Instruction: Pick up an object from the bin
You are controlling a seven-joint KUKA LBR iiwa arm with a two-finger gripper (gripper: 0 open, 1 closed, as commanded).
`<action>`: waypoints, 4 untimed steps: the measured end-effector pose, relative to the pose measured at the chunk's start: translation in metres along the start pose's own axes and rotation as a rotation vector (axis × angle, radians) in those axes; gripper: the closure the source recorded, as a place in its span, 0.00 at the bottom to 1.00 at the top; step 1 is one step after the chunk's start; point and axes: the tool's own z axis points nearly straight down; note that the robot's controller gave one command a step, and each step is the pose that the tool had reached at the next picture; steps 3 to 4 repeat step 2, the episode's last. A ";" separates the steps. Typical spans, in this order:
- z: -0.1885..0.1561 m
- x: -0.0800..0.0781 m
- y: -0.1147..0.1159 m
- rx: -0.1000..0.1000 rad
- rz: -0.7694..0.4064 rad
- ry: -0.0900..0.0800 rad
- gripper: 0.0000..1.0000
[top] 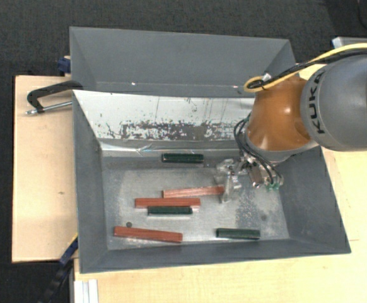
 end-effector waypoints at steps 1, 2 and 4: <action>0.000 0.000 0.000 0.000 0.000 0.000 1.00; -0.183 0.009 -0.003 0.004 -0.015 -0.014 1.00; -0.183 0.009 -0.003 0.004 -0.015 -0.014 1.00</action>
Offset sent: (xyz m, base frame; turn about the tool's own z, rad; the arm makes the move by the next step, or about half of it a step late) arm -0.0118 -0.0056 0.1773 -0.0155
